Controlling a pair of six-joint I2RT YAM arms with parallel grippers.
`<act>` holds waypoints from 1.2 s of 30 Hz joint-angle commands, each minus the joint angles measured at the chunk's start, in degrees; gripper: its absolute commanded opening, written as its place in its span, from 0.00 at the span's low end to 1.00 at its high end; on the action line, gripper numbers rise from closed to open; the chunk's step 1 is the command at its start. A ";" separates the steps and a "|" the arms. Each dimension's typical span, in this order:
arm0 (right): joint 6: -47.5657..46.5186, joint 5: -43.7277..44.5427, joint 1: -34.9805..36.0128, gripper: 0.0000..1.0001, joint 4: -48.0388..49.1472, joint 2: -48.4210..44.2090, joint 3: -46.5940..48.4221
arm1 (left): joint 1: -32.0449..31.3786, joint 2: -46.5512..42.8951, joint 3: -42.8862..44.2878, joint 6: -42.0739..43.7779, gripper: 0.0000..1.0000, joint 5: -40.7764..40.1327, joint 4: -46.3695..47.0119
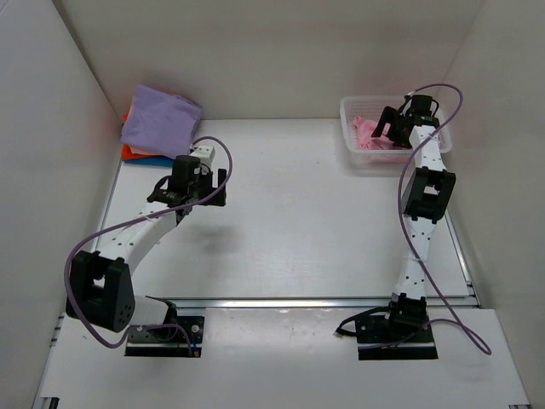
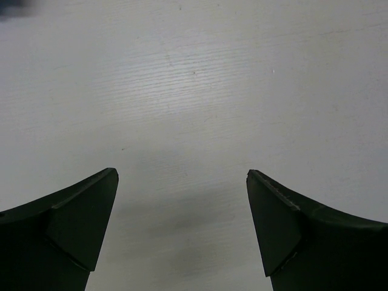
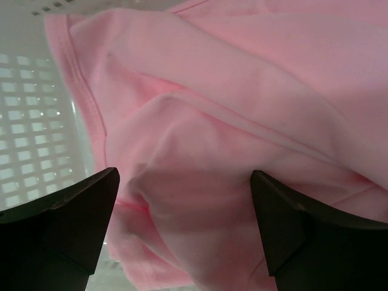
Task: Fold and stack the t-shirts
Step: Grab crumpled tshirt from bin with the right arm
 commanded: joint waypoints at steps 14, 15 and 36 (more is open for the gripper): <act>3.23 -14.08 0.39 0.00 -3.95 0.74 6.61 | 1.13 -2.28 -2.60 -1.51 0.09 0.50 2.88; 3.49 -14.26 0.48 0.00 -3.95 0.03 8.36 | 1.22 -2.54 -2.78 -1.86 0.05 0.33 2.89; 2.97 -19.72 7.50 0.00 5.00 -48.43 -1.15 | 1.83 -15.71 -7.97 -10.64 0.24 1.99 5.60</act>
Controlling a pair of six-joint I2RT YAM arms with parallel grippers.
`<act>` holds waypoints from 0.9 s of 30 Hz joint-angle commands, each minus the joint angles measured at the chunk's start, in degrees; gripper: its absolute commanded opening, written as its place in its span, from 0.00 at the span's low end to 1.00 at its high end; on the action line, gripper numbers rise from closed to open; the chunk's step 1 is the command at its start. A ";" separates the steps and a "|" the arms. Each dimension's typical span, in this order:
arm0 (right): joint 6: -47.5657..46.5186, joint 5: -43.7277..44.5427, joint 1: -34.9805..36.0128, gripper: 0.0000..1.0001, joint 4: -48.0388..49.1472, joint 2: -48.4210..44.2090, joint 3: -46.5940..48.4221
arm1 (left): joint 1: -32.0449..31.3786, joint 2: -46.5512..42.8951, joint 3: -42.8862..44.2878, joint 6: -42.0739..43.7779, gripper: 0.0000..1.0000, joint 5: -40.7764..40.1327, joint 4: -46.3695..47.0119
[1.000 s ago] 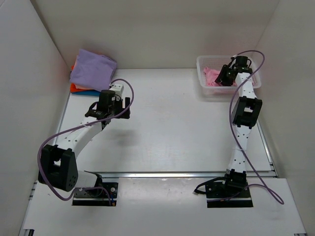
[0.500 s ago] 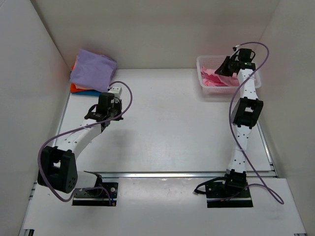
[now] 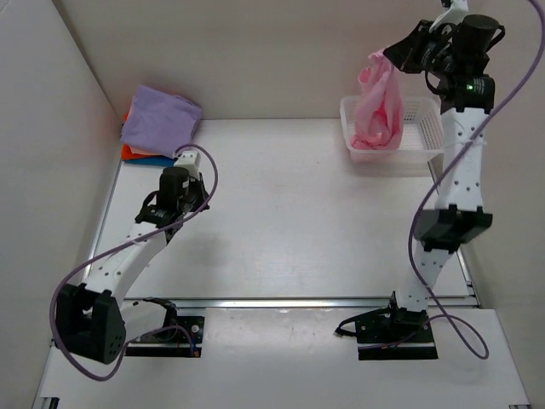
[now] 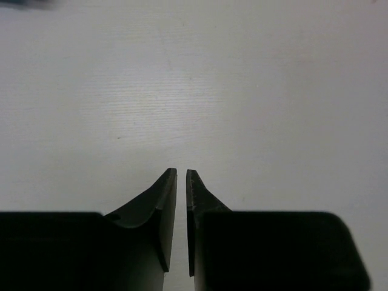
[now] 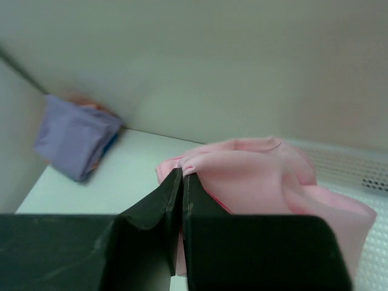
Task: Fold and stack the t-shirts
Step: Grab crumpled tshirt from bin with the right arm, then move the tshirt to the center of the board, then flatten out the tshirt
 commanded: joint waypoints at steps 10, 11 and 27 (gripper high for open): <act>9.59 -14.67 -5.57 0.00 19.69 -48.76 -36.25 | -2.72 -20.82 -0.15 -8.20 0.49 17.35 17.32; 10.47 -15.04 -5.85 0.00 21.44 -49.65 -39.49 | -2.99 -21.53 -1.30 -8.81 0.53 19.20 19.97; 10.84 -9.33 11.11 0.00 25.33 -53.88 -58.61 | -31.20 -2.21 -10.35 -24.19 0.93 32.23 61.56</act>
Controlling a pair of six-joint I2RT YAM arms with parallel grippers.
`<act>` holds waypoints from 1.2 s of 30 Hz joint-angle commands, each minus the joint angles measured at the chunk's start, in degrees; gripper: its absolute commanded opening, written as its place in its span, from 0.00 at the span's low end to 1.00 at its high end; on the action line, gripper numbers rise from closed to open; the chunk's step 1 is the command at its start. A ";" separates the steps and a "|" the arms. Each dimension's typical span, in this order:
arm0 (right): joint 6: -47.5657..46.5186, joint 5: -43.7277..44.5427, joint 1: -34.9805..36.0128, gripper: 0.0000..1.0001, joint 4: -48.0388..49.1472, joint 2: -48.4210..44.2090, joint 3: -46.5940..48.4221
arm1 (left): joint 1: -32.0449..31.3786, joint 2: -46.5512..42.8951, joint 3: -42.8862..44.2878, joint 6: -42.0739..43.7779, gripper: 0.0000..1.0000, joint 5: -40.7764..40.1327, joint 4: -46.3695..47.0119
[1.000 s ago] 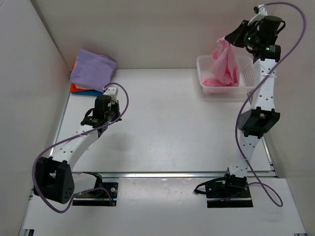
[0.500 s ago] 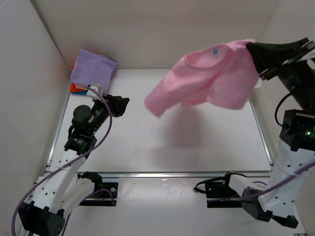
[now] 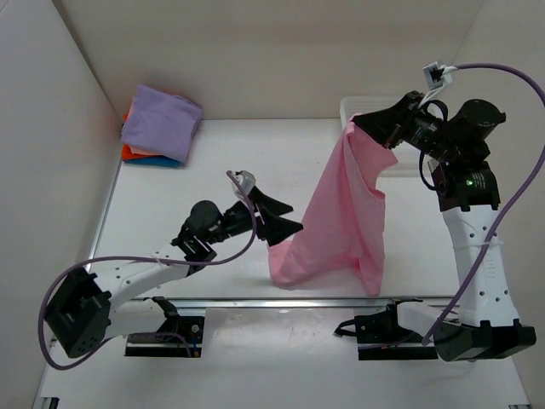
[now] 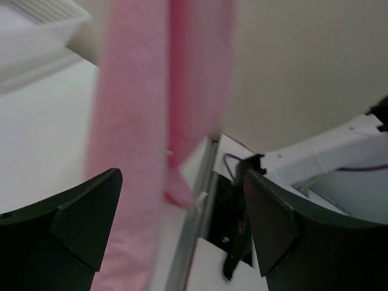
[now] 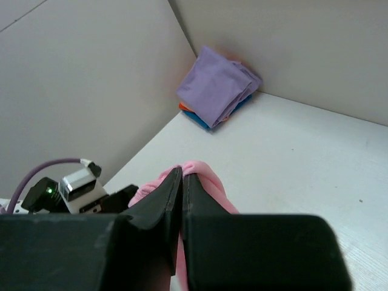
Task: Fold and stack the t-shirts
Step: Flatten out the tshirt
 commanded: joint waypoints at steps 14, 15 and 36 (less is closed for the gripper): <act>-5.03 8.73 11.86 0.00 3.03 3.17 -1.84 | -8.54 3.32 5.84 7.82 0.92 -15.46 -3.47; -4.94 9.00 12.56 0.00 3.38 3.17 -2.01 | -8.98 4.47 6.45 8.08 0.92 -15.83 -2.78; -2.65 4.96 9.32 0.00 5.67 2.99 -1.75 | -9.95 38.41 30.89 6.42 0.17 -26.99 3.11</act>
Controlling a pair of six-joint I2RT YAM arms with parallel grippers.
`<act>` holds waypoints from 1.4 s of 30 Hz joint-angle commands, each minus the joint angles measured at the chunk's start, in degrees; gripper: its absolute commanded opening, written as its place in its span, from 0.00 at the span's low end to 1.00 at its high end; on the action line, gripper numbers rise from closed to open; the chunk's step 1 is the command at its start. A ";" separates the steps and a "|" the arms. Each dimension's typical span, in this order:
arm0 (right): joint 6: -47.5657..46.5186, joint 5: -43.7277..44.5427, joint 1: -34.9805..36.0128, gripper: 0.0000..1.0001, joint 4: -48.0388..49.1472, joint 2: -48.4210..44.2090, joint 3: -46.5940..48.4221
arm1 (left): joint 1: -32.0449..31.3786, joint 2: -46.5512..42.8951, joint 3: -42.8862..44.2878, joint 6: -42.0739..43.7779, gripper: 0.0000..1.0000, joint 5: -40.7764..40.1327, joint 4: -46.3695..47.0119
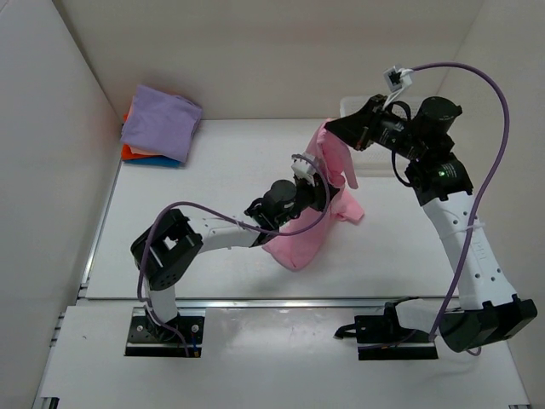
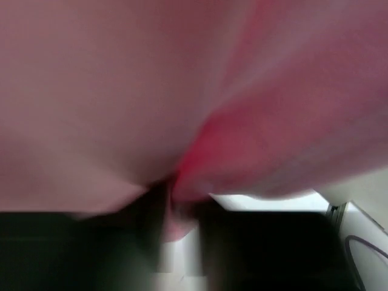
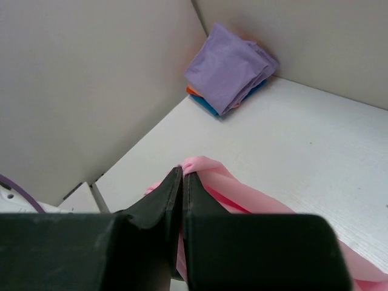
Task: Fold and stack the t-shirts
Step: Flatten out the tshirt
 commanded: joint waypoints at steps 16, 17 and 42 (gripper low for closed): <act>-5.14 -5.96 -43.28 0.00 -6.98 -5.80 15.48 | -6.32 -11.80 19.74 -14.50 0.00 23.22 -21.16; -4.09 -6.23 -42.94 0.00 -6.89 -3.18 17.34 | -6.06 -14.25 18.09 -16.07 0.00 23.07 -20.81; -17.00 25.58 5.23 0.86 -31.32 52.49 50.95 | 42.38 -39.58 -31.15 -15.30 0.45 16.57 -37.33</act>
